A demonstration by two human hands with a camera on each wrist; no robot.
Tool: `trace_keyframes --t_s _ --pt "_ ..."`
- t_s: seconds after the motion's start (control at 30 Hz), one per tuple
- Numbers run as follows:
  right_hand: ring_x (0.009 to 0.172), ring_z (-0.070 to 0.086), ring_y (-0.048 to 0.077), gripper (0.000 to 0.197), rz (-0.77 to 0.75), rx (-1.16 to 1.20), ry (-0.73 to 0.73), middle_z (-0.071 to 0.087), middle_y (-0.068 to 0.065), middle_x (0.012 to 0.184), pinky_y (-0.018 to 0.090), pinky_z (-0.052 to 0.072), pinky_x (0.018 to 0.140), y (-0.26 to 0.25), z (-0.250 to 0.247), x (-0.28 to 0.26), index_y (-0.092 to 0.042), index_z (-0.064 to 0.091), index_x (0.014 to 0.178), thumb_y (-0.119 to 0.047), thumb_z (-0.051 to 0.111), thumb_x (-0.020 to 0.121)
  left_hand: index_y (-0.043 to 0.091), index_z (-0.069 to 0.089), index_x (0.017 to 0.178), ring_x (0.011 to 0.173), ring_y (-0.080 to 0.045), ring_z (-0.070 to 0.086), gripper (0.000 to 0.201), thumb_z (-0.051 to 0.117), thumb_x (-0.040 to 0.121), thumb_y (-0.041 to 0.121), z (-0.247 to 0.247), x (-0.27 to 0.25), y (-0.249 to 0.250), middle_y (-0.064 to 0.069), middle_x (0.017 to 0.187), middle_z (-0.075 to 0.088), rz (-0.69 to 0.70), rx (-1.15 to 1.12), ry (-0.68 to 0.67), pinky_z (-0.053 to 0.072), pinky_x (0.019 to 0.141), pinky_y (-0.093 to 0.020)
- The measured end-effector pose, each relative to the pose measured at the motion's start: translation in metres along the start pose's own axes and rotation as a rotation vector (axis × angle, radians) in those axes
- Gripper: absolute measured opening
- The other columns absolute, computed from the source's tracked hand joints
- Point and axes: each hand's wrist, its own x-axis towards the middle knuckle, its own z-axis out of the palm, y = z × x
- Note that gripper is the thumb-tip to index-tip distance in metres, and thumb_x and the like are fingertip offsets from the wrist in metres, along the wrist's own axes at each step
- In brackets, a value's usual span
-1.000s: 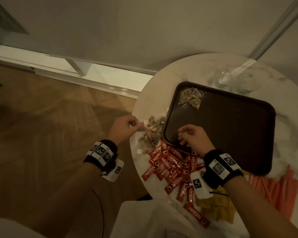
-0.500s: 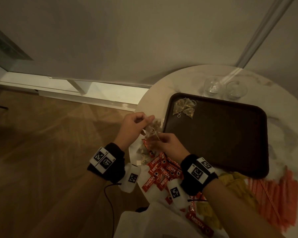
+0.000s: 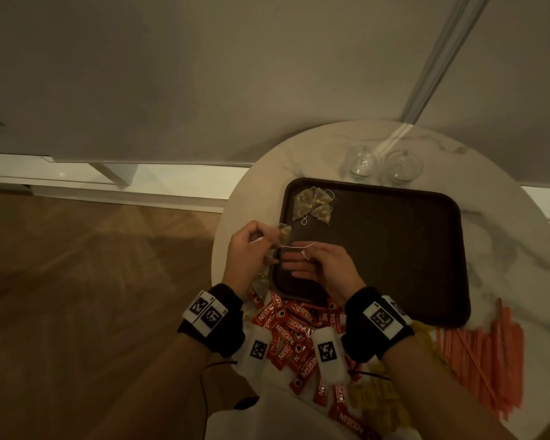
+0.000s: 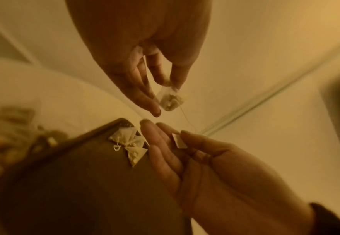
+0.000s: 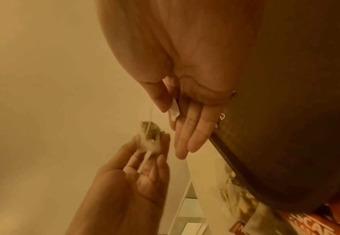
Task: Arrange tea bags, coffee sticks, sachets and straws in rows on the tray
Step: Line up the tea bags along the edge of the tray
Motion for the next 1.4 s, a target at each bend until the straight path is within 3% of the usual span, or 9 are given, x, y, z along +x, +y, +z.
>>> trace_keyframes --t_s 0.2,0.33,0.4,0.53,0.63,0.73,0.93,1.17,1.4 --pt "0.067 0.056 0.006 0.026 -0.064 -0.225 0.157 0.067 0.003 0.084 0.017 0.045 0.055 -0.005 -0.013 0.015 -0.014 0.072 0.108 -0.017 0.047 0.101 0.001 0.059 0.113 0.106 -0.024 0.066 0.033 0.053 0.097 0.03 0.024 0.011 -0.012 -0.007 0.115 0.071 -0.31 -0.434 -0.017 0.055 0.069 -0.027" --pt "0.053 0.047 0.003 0.025 -0.047 -0.259 0.216 0.054 -0.007 0.064 0.017 0.039 0.053 -0.006 -0.029 0.025 -0.016 0.074 0.102 -0.015 0.049 0.1 0.009 0.065 0.089 0.093 -0.018 0.067 0.041 0.041 0.101 0.041 0.032 0.02 -0.01 -0.009 0.099 0.072 -0.346 -0.484 -0.04 0.052 0.076 -0.03" --pt "0.056 0.045 0.007 0.02 -0.04 -0.229 0.219 0.055 -0.002 0.066 0.02 0.039 0.055 -0.009 -0.035 0.03 -0.014 0.073 0.1 -0.011 0.053 0.098 0.01 0.061 0.081 0.088 -0.017 0.067 0.043 0.038 0.103 0.039 0.035 0.026 -0.005 -0.009 0.094 0.071 -0.29 -0.402 -0.034 0.052 0.074 -0.03" --pt "0.056 0.053 0.009 0.011 -0.023 -0.214 0.246 0.067 0.004 0.078 0.022 0.045 0.053 -0.013 -0.044 0.04 -0.011 0.068 0.096 -0.006 0.068 0.086 0.008 0.068 0.096 0.093 -0.018 0.069 0.009 0.06 0.093 0.013 0.038 0.033 -0.003 -0.002 0.099 0.07 -0.044 -0.055 0.05 0.057 0.072 -0.024" --pt "0.06 0.062 0.011 0.017 -0.008 -0.207 0.238 0.071 0.007 0.084 0.022 0.053 0.056 -0.012 -0.044 0.049 -0.006 0.068 0.1 -0.004 0.071 0.083 0.018 0.065 0.101 0.091 -0.007 0.068 0.024 0.067 0.085 0.0 0.039 0.039 -0.004 0.006 0.101 0.069 0.152 0.132 0.009 0.055 0.074 -0.018" --pt "0.071 0.071 0.018 0.018 0.006 -0.082 0.219 0.073 0.012 0.086 0.024 0.059 0.064 -0.01 -0.041 0.057 -0.001 0.067 0.102 0.002 0.067 0.085 0.018 0.064 0.105 0.09 -0.005 0.068 0.031 0.072 0.081 0.001 0.041 0.043 -0.008 0.004 0.099 0.069 0.247 0.23 0.001 0.055 0.076 -0.017" --pt "0.07 0.071 0.017 0.015 0.032 -0.062 0.22 0.074 0.01 0.088 0.021 0.056 0.055 -0.002 -0.037 0.061 -0.004 0.067 0.103 -0.002 0.063 0.089 0.019 0.067 0.1 0.082 -0.003 0.065 0.027 0.077 0.077 0.009 0.042 0.051 -0.018 0.009 0.085 0.068 0.422 0.438 0.008 0.052 0.076 -0.014" --pt "0.073 0.068 0.015 0.015 0.018 0.117 0.184 0.074 0.006 0.083 0.025 0.054 0.064 -0.001 -0.031 0.068 -0.004 0.07 0.094 -0.004 0.054 0.094 0.017 0.066 0.104 0.084 0.001 0.057 0.03 0.076 0.077 0.007 0.041 0.062 -0.027 0.013 0.093 0.06 0.525 0.59 -0.019 0.046 0.076 -0.011" --pt "0.086 0.065 0.024 0.023 0.052 0.226 0.197 0.068 0.021 0.105 0.031 0.054 0.067 0.008 -0.033 0.075 0.007 0.066 0.107 -0.007 0.057 0.091 0.014 0.063 0.11 0.09 -0.002 0.054 0.04 0.079 0.074 0.009 0.044 0.069 -0.038 0.002 0.111 0.057 0.507 0.551 -0.133 0.048 0.074 -0.01"
